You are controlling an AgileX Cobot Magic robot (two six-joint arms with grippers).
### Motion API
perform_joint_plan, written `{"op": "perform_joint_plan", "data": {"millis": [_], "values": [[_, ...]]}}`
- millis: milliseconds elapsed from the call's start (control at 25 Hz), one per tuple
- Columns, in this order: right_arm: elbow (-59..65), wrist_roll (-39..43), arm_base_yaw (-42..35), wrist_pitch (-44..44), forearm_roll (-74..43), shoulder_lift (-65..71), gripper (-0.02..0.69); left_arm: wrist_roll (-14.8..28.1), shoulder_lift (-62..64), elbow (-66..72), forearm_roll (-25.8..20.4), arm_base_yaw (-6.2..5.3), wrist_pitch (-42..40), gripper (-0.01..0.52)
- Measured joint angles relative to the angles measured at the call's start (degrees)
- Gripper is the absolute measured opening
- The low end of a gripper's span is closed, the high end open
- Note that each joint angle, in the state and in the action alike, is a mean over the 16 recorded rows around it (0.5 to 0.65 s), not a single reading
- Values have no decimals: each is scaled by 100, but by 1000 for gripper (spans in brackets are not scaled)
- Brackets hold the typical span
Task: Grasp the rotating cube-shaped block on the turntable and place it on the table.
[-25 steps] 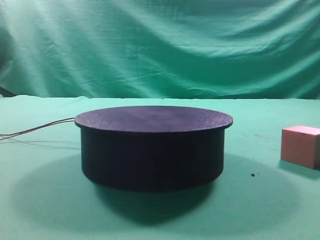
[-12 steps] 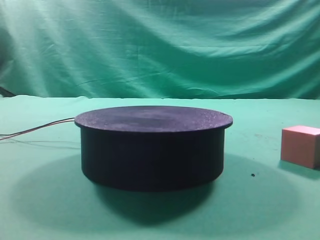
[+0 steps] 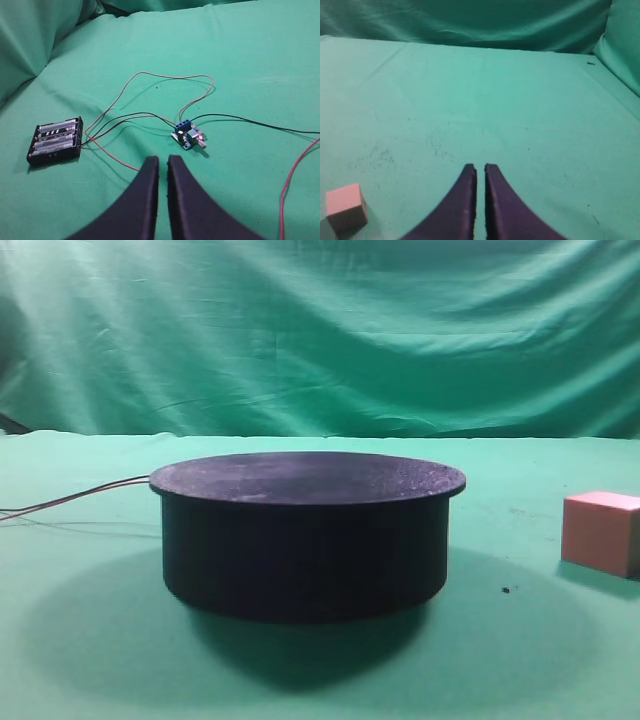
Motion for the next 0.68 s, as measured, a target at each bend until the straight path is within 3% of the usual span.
{"op": "perform_joint_plan", "data": {"millis": [680], "values": [[191, 12, -54, 304, 58, -193, 0, 0, 0, 0, 0, 0, 0, 0]]}}
